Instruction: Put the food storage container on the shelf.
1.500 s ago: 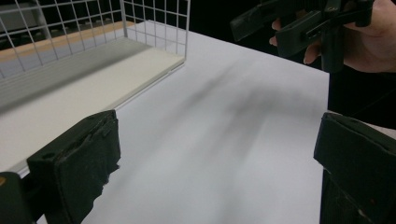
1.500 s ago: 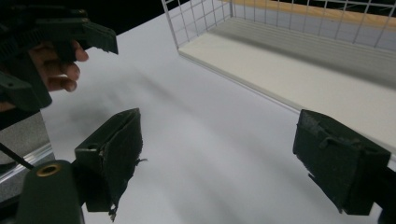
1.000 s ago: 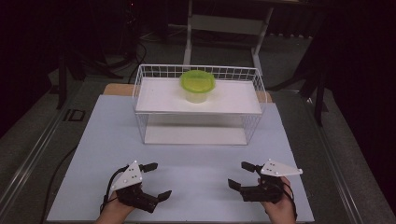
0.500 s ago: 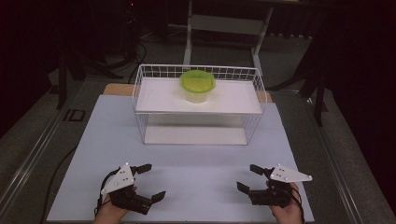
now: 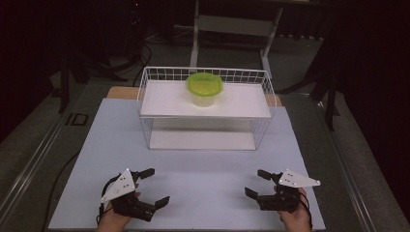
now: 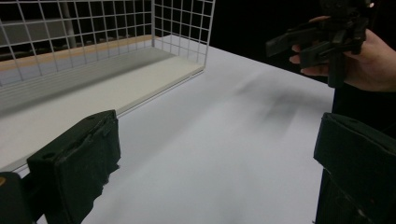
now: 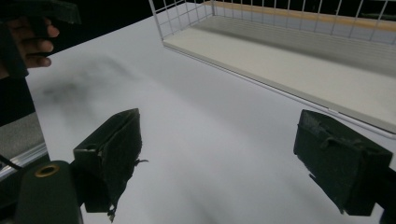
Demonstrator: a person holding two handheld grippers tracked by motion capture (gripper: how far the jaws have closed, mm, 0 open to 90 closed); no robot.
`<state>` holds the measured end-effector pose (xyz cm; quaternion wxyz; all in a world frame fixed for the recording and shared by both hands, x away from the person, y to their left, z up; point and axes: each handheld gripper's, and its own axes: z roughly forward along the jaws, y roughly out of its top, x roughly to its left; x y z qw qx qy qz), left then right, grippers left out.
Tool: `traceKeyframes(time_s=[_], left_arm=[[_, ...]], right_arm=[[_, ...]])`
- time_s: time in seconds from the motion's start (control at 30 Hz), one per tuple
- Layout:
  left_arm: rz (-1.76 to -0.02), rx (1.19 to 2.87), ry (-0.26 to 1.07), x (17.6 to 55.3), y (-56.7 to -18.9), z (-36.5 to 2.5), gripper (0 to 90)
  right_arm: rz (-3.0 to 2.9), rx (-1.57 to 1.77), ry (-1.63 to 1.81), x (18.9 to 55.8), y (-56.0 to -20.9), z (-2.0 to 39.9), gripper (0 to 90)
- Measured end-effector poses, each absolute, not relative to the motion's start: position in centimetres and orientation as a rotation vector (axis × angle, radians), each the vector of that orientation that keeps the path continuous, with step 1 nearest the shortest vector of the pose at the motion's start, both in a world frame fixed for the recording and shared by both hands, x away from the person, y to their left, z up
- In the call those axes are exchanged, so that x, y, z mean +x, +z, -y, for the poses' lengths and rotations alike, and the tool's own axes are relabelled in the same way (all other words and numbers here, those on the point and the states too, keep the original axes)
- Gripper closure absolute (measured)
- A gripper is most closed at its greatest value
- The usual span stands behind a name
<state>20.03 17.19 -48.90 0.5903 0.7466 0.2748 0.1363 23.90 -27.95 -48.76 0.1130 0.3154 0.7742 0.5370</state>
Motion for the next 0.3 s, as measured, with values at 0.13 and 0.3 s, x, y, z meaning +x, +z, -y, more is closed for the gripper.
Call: traceKeyframes(time_s=[0.13,0.3], left_arm=[[-0.632,1.74,0.335,19.94,-48.82,-17.21,1.3],[-0.629,1.745,0.347,19.89,-48.92,-17.18,1.3]], right_arm=[[-2.258,0.969,1.551,24.02,-48.85,28.02,15.0],[-2.238,0.984,1.54,24.07,-48.79,28.33,15.0]])
